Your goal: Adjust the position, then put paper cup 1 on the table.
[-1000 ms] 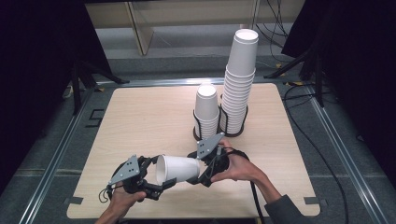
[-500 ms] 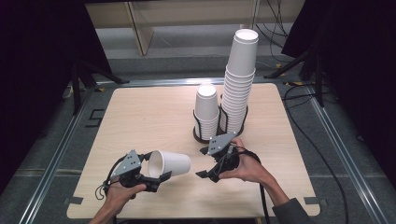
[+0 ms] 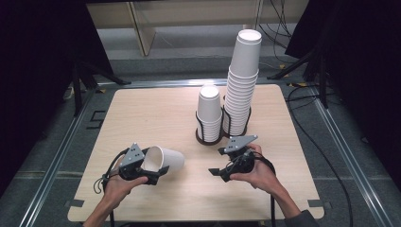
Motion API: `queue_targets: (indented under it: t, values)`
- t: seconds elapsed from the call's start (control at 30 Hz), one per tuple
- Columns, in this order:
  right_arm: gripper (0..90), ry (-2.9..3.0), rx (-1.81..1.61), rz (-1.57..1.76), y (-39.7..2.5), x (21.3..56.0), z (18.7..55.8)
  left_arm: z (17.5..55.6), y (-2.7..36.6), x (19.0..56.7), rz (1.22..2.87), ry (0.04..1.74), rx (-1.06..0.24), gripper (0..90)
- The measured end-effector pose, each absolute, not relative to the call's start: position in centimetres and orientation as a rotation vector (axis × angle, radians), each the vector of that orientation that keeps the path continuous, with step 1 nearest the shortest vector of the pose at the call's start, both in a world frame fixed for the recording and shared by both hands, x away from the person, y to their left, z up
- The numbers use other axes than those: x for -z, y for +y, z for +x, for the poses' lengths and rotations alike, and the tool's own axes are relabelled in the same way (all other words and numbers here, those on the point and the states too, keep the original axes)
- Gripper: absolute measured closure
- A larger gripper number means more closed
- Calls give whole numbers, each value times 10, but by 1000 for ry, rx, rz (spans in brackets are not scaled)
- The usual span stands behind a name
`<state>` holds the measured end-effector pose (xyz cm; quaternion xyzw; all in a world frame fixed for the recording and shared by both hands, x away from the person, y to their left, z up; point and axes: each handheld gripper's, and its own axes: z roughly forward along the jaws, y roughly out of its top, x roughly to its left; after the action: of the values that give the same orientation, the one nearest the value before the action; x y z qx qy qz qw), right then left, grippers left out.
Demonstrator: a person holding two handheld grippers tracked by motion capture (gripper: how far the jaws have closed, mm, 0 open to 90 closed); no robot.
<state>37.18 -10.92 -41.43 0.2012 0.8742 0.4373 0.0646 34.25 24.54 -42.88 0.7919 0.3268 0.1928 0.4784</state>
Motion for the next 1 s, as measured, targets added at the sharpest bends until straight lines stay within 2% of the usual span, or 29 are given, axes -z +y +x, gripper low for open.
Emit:
queue_targets:
  t: [0.17, 0.7, 1.0]
  values:
    - [213, 2593, -1391, 735, -121, 421, 372, 359, 249, 430, 1949, 867, -484, 90]
    - [202, 2595, -1346, 751, -128, 432, 366, 407, 254, 416, 1976, 994, -578, 89]
    - [207, 2590, -1344, 777, -132, 433, 364, 444, 266, 412, 2095, 1093, -612, 88]
